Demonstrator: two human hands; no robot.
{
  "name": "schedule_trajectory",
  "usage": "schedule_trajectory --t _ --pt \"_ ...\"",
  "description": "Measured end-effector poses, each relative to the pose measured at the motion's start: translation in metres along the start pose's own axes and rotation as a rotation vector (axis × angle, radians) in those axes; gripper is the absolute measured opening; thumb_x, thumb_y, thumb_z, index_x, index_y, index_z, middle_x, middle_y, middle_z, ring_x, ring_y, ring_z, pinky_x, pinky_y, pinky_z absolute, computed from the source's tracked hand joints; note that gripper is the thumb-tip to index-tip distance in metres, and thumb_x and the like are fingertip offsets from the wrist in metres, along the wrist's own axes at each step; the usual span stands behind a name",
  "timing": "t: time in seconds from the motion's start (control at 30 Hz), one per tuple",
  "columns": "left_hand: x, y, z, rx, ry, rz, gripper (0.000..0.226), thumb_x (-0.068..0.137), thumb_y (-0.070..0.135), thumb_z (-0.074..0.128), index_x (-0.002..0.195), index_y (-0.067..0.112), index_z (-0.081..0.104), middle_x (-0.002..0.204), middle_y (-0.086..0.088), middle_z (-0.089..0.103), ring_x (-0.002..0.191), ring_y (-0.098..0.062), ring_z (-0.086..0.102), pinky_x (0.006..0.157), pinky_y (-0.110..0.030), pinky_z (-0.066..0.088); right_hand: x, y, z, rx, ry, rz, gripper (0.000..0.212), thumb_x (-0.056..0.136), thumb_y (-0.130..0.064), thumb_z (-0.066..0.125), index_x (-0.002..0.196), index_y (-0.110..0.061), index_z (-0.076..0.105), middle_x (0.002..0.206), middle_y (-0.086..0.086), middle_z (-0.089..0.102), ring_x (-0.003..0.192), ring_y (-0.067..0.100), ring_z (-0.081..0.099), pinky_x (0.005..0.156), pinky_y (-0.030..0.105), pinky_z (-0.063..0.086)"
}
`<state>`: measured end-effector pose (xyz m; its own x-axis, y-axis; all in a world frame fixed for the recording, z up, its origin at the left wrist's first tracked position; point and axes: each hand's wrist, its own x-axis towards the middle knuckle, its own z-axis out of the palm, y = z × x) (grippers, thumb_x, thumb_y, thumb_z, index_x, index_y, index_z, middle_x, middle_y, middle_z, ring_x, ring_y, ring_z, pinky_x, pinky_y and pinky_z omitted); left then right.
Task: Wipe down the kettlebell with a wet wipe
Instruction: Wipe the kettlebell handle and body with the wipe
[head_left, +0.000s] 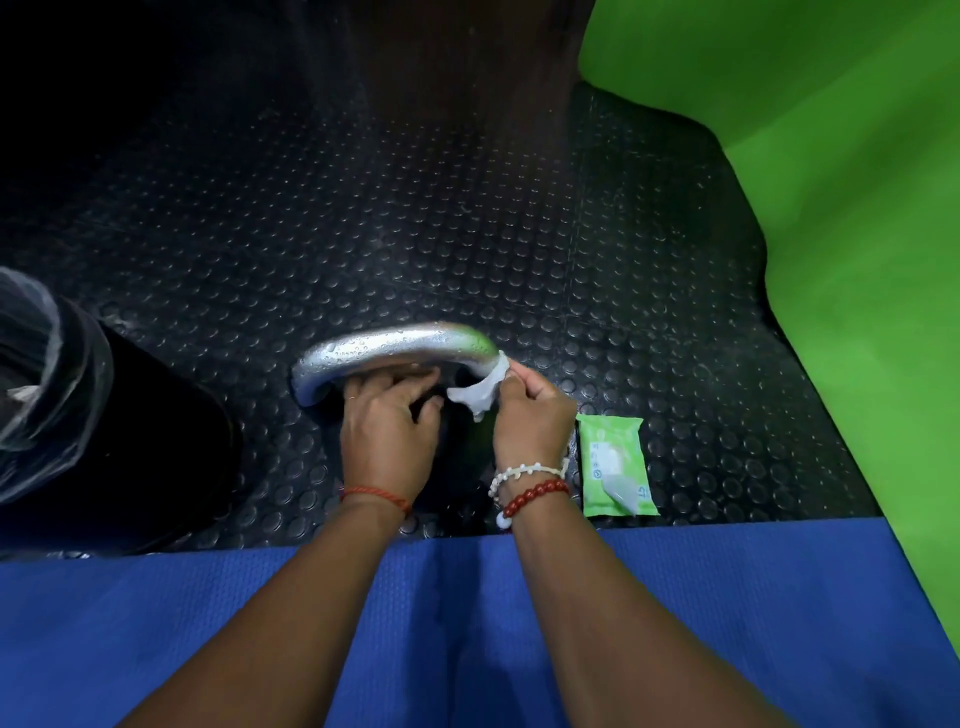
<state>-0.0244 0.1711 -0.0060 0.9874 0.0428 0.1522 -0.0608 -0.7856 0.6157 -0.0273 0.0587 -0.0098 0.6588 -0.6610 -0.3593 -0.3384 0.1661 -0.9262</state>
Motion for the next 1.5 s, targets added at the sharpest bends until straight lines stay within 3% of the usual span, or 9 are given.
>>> schedule_trajectory --t 0.13,0.33,0.57,0.7,0.87,1.13,1.33,1.4,1.5 --pt "-0.002 -0.016 0.004 0.102 -0.008 0.083 0.032 0.077 0.009 0.073 0.108 0.015 0.072 0.116 -0.007 0.066 0.110 -0.035 0.052 0.096 -0.040 0.043 -0.003 0.000 -0.001 -0.010 -0.014 -0.012 0.022 0.090 -0.009 0.057 0.103 -0.018 0.073 0.066 -0.005 0.065 0.036 -0.001 0.037 0.037 0.015 0.034" --pt "-0.003 -0.022 0.006 0.065 -0.045 0.105 0.035 0.080 0.007 0.070 0.115 0.013 0.068 0.124 -0.010 0.061 0.116 -0.032 0.052 0.100 -0.034 0.039 0.010 -0.015 -0.001 -0.017 -0.141 -0.076 0.029 0.089 0.000 0.049 0.098 -0.014 0.073 0.082 -0.003 0.071 0.066 0.007 0.062 0.054 0.010 0.047" --pt "-0.007 -0.024 0.003 0.089 -0.127 0.112 0.042 0.086 0.018 0.066 0.127 0.012 0.060 0.137 -0.007 0.051 0.130 -0.028 0.039 0.110 -0.032 0.025 0.025 -0.016 -0.004 -0.098 -0.249 -0.044 0.031 0.087 0.001 0.048 0.086 -0.018 0.072 0.092 0.008 0.071 0.066 0.014 0.057 0.057 0.022 0.046" --pt "-0.006 -0.025 0.002 0.074 -0.130 0.116 0.042 0.086 0.018 0.066 0.127 0.012 0.060 0.137 -0.007 0.051 0.129 -0.028 0.040 0.111 -0.032 0.026 0.029 -0.020 -0.007 -0.130 -0.309 -0.022 0.033 0.087 0.003 0.047 0.087 -0.017 0.073 0.074 0.003 0.070 0.059 0.019 0.052 0.054 0.029 0.043" --pt "-0.004 -0.028 0.000 0.044 -0.169 0.127 0.043 0.087 0.020 0.066 0.129 0.015 0.058 0.138 -0.006 0.048 0.130 -0.026 0.040 0.112 -0.036 0.029 0.032 -0.024 -0.005 -0.112 -0.323 -0.073 0.035 0.084 0.004 0.046 0.095 -0.011 0.075 0.087 0.008 0.074 0.061 0.015 0.057 0.057 0.026 0.049" --pt "-0.002 -0.035 -0.001 0.011 -0.173 0.198 0.044 0.084 0.015 0.069 0.127 0.011 0.059 0.132 -0.012 0.052 0.125 -0.031 0.046 0.109 -0.043 0.035 0.030 -0.029 -0.010 -0.113 -0.342 -0.044 0.033 0.086 0.006 0.046 0.091 -0.010 0.074 0.079 0.004 0.072 0.048 0.002 0.052 0.044 0.013 0.041" --pt "-0.001 -0.039 -0.004 0.014 -0.187 0.231 0.045 0.084 0.018 0.068 0.127 0.011 0.059 0.132 -0.012 0.053 0.123 -0.031 0.047 0.110 -0.038 0.033 0.032 -0.027 -0.015 -0.177 -0.390 -0.054 0.032 0.089 0.004 0.044 0.094 -0.008 0.073 0.078 0.005 0.070 0.038 -0.004 0.047 0.039 0.010 0.036" --pt "0.000 -0.039 -0.004 0.027 -0.188 0.239 0.046 0.083 0.016 0.070 0.127 0.010 0.059 0.131 -0.012 0.053 0.122 -0.031 0.048 0.109 -0.033 0.031 0.033 -0.028 -0.014 -0.221 -0.392 -0.071 0.032 0.089 0.003 0.044 0.094 -0.008 0.073 0.073 0.004 0.068 0.040 -0.004 0.050 0.044 0.012 0.042" --pt "0.000 -0.038 -0.005 0.039 -0.191 0.239 0.047 0.082 0.017 0.071 0.128 0.011 0.059 0.131 -0.013 0.053 0.123 -0.032 0.048 0.109 -0.035 0.031 0.036 -0.025 -0.011 -0.188 -0.406 -0.092 0.039 0.087 0.002 0.045 0.081 -0.021 0.075 0.079 0.005 0.074 0.067 0.016 0.061 0.066 0.029 0.053"
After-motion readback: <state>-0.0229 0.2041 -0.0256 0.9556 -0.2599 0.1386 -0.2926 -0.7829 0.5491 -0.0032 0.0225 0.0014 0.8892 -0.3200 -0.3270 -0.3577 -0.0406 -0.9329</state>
